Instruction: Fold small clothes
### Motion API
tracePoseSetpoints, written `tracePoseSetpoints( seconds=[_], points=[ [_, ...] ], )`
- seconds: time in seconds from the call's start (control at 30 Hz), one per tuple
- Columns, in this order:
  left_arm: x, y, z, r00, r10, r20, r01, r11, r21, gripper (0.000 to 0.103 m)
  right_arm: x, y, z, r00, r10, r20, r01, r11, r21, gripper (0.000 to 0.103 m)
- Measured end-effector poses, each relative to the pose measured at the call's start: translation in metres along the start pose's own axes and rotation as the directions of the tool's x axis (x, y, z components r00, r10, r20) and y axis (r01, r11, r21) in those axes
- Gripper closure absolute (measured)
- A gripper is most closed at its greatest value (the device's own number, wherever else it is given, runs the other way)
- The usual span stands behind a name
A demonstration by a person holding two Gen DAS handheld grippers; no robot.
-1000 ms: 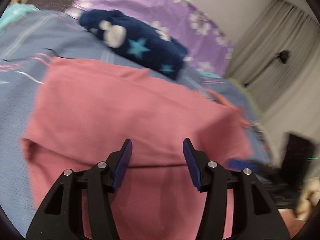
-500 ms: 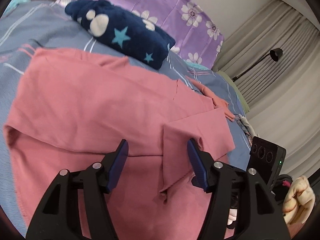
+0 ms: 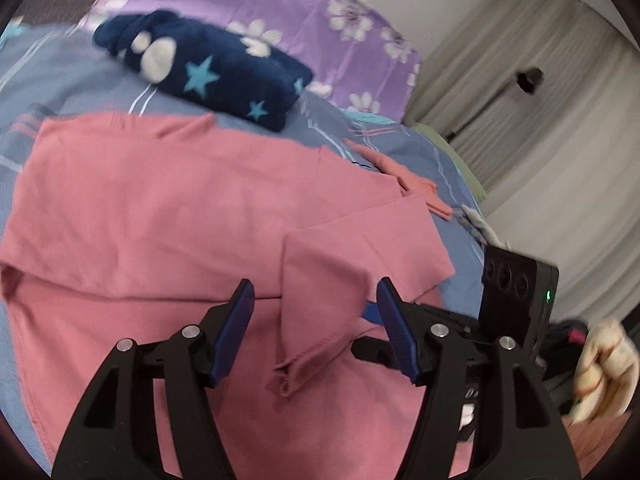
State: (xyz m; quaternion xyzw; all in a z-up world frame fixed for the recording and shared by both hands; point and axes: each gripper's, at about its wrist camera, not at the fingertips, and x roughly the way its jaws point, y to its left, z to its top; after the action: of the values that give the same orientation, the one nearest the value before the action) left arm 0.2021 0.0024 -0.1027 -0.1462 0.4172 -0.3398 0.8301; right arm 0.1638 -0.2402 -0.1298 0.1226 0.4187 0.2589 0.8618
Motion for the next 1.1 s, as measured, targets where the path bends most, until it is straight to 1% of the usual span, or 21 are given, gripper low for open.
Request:
tracePoseSetpoints(
  seconds=[0.03, 0.07, 0.13, 0.17, 0.2, 0.23, 0.27, 0.3, 0.4, 0.5, 0.6, 0.7, 0.77, 0.8, 0.83, 0.87, 0.9, 0.93, 1.0, 1.07, 1.1],
  points=[
    [0.003, -0.001, -0.001, 1.000, 0.028, -0.009, -0.028, 0.999, 0.026, 0.032, 0.000, 0.000, 0.000, 1.000, 0.000, 0.000, 0.000, 1.000, 0.000, 0.045],
    [0.010, -0.002, -0.004, 0.996, 0.088, -0.031, -0.086, 0.995, 0.058, 0.032, 0.000, 0.000, 0.000, 1.000, 0.000, 0.000, 0.000, 1.000, 0.000, 0.045],
    [0.019, 0.000, -0.006, 0.988, 0.146, -0.052, -0.142, 0.987, 0.077, 0.032, 0.000, 0.000, 0.000, 1.000, 0.001, 0.000, -0.001, 1.000, 0.001, 0.045],
    [0.023, 0.004, -0.006, 0.986, 0.158, -0.056, -0.154, 0.986, 0.070, 0.038, 0.000, 0.000, 0.000, 1.000, 0.001, 0.000, -0.001, 1.000, 0.001, 0.045],
    [0.024, 0.007, -0.005, 0.986, 0.160, -0.055, -0.157, 0.986, 0.054, 0.046, 0.000, 0.000, 0.000, 1.000, 0.001, 0.001, -0.001, 1.000, 0.001, 0.045],
    [0.024, 0.010, -0.003, 0.986, 0.155, -0.054, -0.154, 0.988, 0.035, 0.075, 0.000, 0.000, 0.000, 1.000, 0.000, 0.001, 0.000, 1.000, 0.001, 0.045],
    [0.025, 0.015, 0.000, 0.989, 0.133, -0.059, -0.133, 0.991, 0.009, 0.099, 0.000, 0.000, 0.000, 1.000, 0.000, 0.001, 0.000, 1.000, 0.001, 0.045],
    [0.024, 0.017, 0.003, 0.992, 0.110, -0.057, -0.111, 0.994, -0.011, 0.102, 0.000, 0.000, 0.000, 1.000, 0.000, 0.000, 0.000, 1.000, 0.000, 0.045],
    [0.018, 0.005, 0.010, 0.992, 0.121, -0.023, -0.120, 0.992, 0.022, 0.102, -0.001, 0.000, -0.001, 1.000, 0.001, 0.002, -0.001, 1.000, -0.001, 0.045],
    [0.013, -0.023, 0.017, 0.989, 0.150, -0.001, -0.149, 0.983, 0.103, 0.102, -0.003, 0.001, -0.001, 1.000, -0.001, 0.012, 0.001, 1.000, -0.003, 0.045],
    [0.008, -0.046, 0.025, 0.989, 0.147, 0.021, -0.148, 0.975, 0.168, 0.102, -0.010, 0.000, -0.001, 0.999, -0.007, 0.043, 0.007, 1.000, 0.012, 0.045],
    [0.004, -0.063, 0.041, 0.985, 0.166, 0.044, -0.172, 0.959, 0.226, 0.102, -0.028, -0.004, 0.000, 0.991, 0.000, 0.131, -0.005, 0.999, 0.038, 0.045],
    [-0.001, -0.068, 0.054, 0.980, 0.190, 0.061, -0.199, 0.947, 0.252, 0.102, -0.043, -0.003, 0.001, 0.980, -0.035, 0.197, 0.031, 0.999, 0.028, 0.045],
    [-0.005, -0.070, 0.059, 0.976, 0.208, 0.072, -0.219, 0.938, 0.267, 0.102, -0.048, -0.002, 0.002, 0.973, -0.073, 0.219, 0.071, 0.997, 0.015, 0.044],
    [-0.010, -0.070, 0.063, 0.970, 0.229, 0.083, -0.244, 0.928, 0.280, 0.102, -0.054, 0.000, 0.003, 0.963, -0.134, 0.236, 0.139, 0.990, -0.005, 0.043],
    [-0.015, -0.069, 0.069, 0.960, 0.262, 0.098, -0.279, 0.915, 0.291, 0.102, -0.059, 0.002, 0.004, 0.943, -0.223, 0.248, 0.238, 0.971, -0.030, 0.043],
    [-0.020, -0.065, 0.073, 0.953, 0.284, 0.104, -0.303, 0.908, 0.291, 0.102, -0.061, 0.002, 0.004, 0.926, -0.276, 0.257, 0.296, 0.954, -0.042, 0.039],
    [-0.024, -0.062, 0.075, 0.948, 0.300, 0.109, -0.319, 0.902, 0.289, 0.102, -0.065, 0.002, 0.005, 0.890, -0.368, 0.269, 0.396, 0.916, -0.060, 0.035],
    [-0.034, -0.050, 0.081, 0.930, 0.348, 0.122, -0.368, 0.889, 0.274, 0.102, -0.067, -0.004, 0.007, 0.829, -0.496, 0.259, 0.531, 0.843, -0.087, 0.032],
    [-0.044, -0.037, 0.089, 0.917, 0.376, 0.129, -0.397, 0.884, 0.246, 0.102, -0.066, -0.017, 0.010, 0.800, -0.555, 0.228, 0.584, 0.807, -0.087, 0.032],
    [-0.048, -0.033, 0.093, 0.911, 0.391, 0.133, -0.412, 0.880, 0.237, 0.102, -0.065, -0.026, 0.011, 0.799, -0.569, 0.194, 0.590, 0.804, -0.072, 0.032]
  ],
)
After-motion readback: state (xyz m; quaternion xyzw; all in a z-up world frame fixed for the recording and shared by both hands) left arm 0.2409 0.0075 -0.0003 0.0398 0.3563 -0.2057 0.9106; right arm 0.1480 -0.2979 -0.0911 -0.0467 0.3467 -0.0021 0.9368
